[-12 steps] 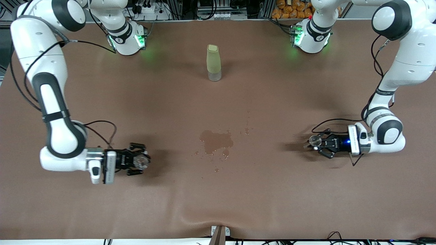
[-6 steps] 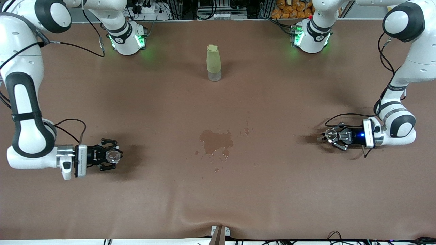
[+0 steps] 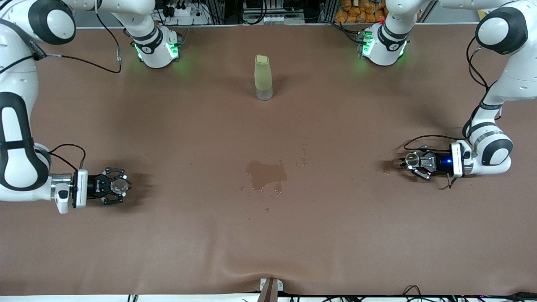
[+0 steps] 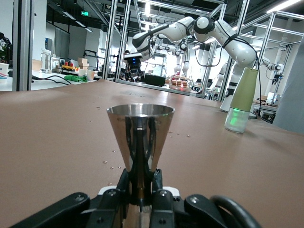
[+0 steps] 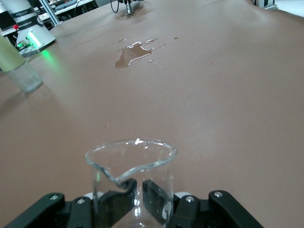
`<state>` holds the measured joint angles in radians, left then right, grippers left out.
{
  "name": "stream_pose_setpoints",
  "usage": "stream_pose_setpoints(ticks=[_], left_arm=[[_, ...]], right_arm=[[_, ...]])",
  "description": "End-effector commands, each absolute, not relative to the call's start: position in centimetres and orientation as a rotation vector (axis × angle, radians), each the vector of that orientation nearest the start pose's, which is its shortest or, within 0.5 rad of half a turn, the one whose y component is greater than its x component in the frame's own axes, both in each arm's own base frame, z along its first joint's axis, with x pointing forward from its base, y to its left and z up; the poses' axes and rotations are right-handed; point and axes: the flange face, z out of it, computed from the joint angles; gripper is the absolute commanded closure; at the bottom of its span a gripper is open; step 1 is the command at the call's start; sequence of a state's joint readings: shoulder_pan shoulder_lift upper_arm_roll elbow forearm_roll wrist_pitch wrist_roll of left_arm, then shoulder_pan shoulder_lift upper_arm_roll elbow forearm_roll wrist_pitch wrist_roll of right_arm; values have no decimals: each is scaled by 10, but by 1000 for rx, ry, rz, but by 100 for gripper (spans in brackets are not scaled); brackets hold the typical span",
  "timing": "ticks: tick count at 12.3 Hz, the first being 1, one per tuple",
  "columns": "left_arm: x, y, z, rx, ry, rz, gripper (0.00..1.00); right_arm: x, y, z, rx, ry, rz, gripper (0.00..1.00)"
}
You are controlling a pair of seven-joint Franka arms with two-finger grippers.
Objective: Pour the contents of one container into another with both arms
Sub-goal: 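Lower the jigger and open the left gripper while the right gripper releases the beaker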
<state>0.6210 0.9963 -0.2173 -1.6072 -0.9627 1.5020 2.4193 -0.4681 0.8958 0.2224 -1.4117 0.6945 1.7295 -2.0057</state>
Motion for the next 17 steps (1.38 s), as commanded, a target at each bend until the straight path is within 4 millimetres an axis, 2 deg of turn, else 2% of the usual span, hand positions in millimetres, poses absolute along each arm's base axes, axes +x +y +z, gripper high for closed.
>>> stream_pose_setpoints(ticks=[1, 3, 6, 8, 10, 12, 13, 14, 15, 16, 17], left_arm=[[568, 154, 76, 1280, -1212, 1035, 100], [569, 155, 77, 1278, -1218, 1040, 100], [570, 161, 70, 1289, -1218, 1050, 100], [568, 162, 67, 1287, -1222, 1053, 100], [570, 163, 67, 1274, -1254, 1081, 98], [570, 163, 65, 1272, -1258, 1088, 74], [570, 163, 65, 1273, -1256, 1087, 33], [570, 163, 65, 1275, -1250, 1082, 0], [569, 162, 64, 1279, -1242, 1072, 0], [569, 163, 64, 1289, -1229, 1058, 0], [569, 165, 65, 1314, -1202, 1023, 0]], right_arm=[[654, -147, 147, -1637, -1479, -690, 100], [650, -160, 128, -1621, -1486, -731, 100], [648, -179, 127, -1648, -1493, -759, 100], [640, -189, 112, -1650, -1473, -770, 100], [636, -197, 107, -1655, -1457, -775, 100], [632, -202, 99, -1661, -1437, -777, 100], [630, -205, 96, -1663, -1427, -781, 100], [628, -210, 96, -1671, -1413, -795, 100], [627, -213, 94, -1674, -1395, -809, 100], [625, -215, 91, -1677, -1383, -815, 91], [625, -214, 90, -1677, -1365, -829, 60]])
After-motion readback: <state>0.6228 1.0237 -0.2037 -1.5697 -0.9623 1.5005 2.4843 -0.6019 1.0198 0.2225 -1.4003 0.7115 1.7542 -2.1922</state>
